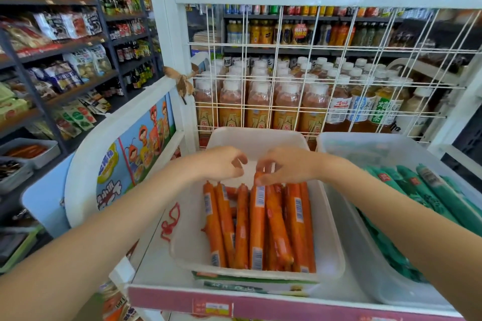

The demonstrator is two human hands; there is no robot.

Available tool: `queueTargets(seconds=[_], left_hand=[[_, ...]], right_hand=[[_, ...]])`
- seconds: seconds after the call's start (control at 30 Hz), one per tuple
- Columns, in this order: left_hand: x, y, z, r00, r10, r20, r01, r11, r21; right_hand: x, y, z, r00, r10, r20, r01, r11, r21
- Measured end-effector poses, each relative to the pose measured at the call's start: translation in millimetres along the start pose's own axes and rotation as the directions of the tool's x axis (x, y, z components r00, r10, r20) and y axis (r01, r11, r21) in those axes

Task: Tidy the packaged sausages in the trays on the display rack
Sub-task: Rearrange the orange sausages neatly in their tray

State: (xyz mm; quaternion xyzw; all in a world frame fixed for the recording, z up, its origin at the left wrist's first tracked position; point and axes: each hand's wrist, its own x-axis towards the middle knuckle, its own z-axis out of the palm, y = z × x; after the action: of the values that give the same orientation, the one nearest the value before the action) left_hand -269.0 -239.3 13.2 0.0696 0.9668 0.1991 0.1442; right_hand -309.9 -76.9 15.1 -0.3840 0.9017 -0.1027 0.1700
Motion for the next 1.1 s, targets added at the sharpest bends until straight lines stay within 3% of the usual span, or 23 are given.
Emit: queueTargets(seconds=[0.13, 0.23, 0.37, 0.47, 0.53, 0.63, 0.8, 0.93, 1.1], left_hand=[[2.4, -11.7, 0.6, 0.994, -0.038, 0.102, -0.005, 0.923, 0.385], [7.3, -11.7, 4.4, 0.987, -0.052, 0.151, -0.027, 0.875, 0.483], [15.4, -11.3, 10.7, 0.983, -0.065, 0.172, -0.022, 0.887, 0.462], [21.7, -12.9, 15.4, 0.988, -0.052, 0.146, -0.018, 0.898, 0.44], [25.7, -12.9, 15.9, 0.99, -0.025, 0.138, -0.034, 0.913, 0.408], [32.7, -10.1, 14.0, 0.991, 0.015, 0.133, -0.063, 0.928, 0.368], [43.9, -6.9, 12.8, 0.999, 0.045, 0.025, -0.051, 0.941, 0.334], [50.5, 0.2, 12.8, 0.994, 0.106, -0.007, -0.099, 0.956, 0.276], [58.1, 7.1, 15.2, 0.989, 0.148, 0.003, -0.145, 0.964, 0.223]], right_hand=[[6.8, -4.8, -6.2, 0.998, 0.042, 0.038, -0.038, 0.994, -0.106], [18.9, -8.7, -7.0, 0.997, 0.019, -0.075, -0.025, 0.996, -0.08], [32.5, -4.1, 0.5, 0.998, 0.065, 0.001, -0.064, 0.987, -0.15], [35.0, 18.1, -11.1, 0.976, 0.173, -0.13, -0.197, 0.96, -0.2], [33.0, 27.8, -18.7, 0.967, 0.233, -0.102, -0.251, 0.934, -0.253], [29.0, 26.9, -15.4, 0.947, 0.321, 0.035, -0.265, 0.835, -0.483], [31.3, 26.9, -9.4, 0.944, 0.318, 0.093, -0.138, 0.634, -0.761], [38.9, 37.2, -6.9, 0.94, 0.319, 0.125, -0.167, 0.744, -0.647], [44.0, 43.9, -14.3, 0.965, 0.241, 0.1, -0.197, 0.926, -0.323]])
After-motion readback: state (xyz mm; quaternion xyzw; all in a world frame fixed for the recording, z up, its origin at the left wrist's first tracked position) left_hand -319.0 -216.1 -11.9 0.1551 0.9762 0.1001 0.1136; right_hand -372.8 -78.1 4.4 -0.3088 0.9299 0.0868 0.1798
